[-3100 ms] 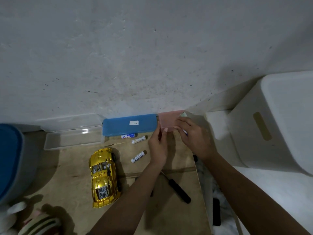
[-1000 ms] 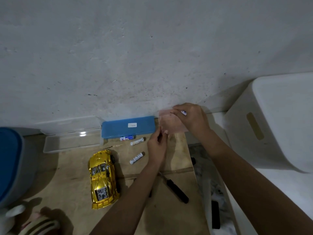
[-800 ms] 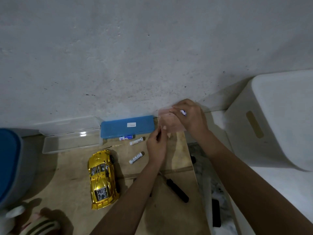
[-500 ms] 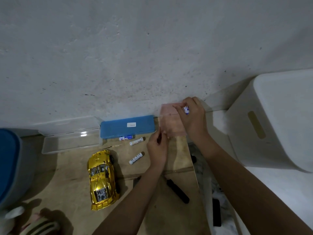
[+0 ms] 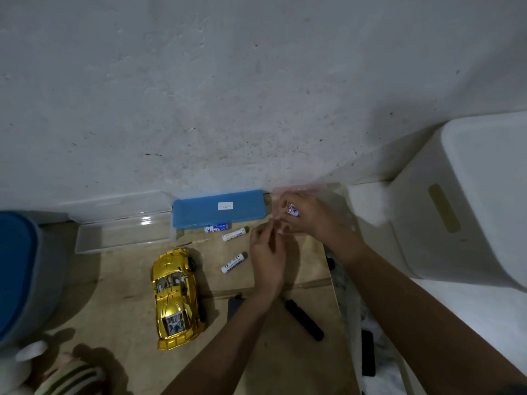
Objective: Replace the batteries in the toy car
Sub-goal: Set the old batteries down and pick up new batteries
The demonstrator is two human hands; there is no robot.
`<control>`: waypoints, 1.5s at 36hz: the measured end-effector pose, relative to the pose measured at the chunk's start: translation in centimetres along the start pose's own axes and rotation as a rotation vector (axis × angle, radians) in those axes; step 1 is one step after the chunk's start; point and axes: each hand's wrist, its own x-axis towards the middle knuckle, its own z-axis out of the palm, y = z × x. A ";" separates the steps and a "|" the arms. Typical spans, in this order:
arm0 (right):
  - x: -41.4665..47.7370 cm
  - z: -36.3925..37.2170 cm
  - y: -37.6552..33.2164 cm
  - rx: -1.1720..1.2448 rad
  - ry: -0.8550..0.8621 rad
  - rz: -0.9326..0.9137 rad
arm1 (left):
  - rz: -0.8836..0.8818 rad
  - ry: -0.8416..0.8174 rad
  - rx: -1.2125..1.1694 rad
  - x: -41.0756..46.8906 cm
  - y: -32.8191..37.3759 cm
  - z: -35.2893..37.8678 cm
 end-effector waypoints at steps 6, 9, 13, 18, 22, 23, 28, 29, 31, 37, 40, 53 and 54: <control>-0.1 -0.2 -0.7 0.119 -0.096 0.004 | 0.005 -0.002 0.003 -0.1 -0.3 -0.2; 0.2 0.1 -0.6 0.055 -0.125 -0.010 | 0.014 -0.001 0.010 0.0 -0.4 -0.2; 0.4 -0.1 -0.7 0.092 -0.129 -0.008 | 0.028 0.008 0.020 0.1 -0.6 -0.3; -0.2 -0.5 -0.8 0.123 -0.121 -0.020 | 0.033 0.024 0.028 0.3 -0.5 -0.4; -1.2 -0.7 -0.4 0.165 -0.040 -0.083 | 0.029 0.024 0.016 0.2 -0.2 -0.4; -1.4 -0.6 -0.2 0.172 -0.001 -0.115 | 0.034 0.024 0.015 0.2 -0.2 -0.4; -4.2 -0.6 0.4 0.181 0.311 -0.115 | 0.029 0.018 0.012 0.3 -0.2 -0.5; -4.8 -0.5 0.5 0.187 0.390 -0.098 | 0.022 0.015 0.010 0.4 -0.3 -0.5; -5.7 -0.4 0.8 0.237 0.506 -0.024 | 0.006 0.004 -0.003 0.4 -0.3 -0.6; -6.7 -0.2 0.9 0.403 0.443 0.144 | -0.022 -0.033 -0.043 0.5 -0.2 -1.0; -6.6 -0.1 1.0 0.376 0.403 0.136 | -0.038 -0.057 -0.052 0.6 -0.1 -1.2; -6.7 0.6 0.7 0.248 0.457 0.091 | -0.075 -0.094 -0.105 0.2 0.7 -0.9; -6.6 0.6 0.7 0.256 0.470 0.093 | -0.077 -0.070 -0.093 0.1 0.9 -0.7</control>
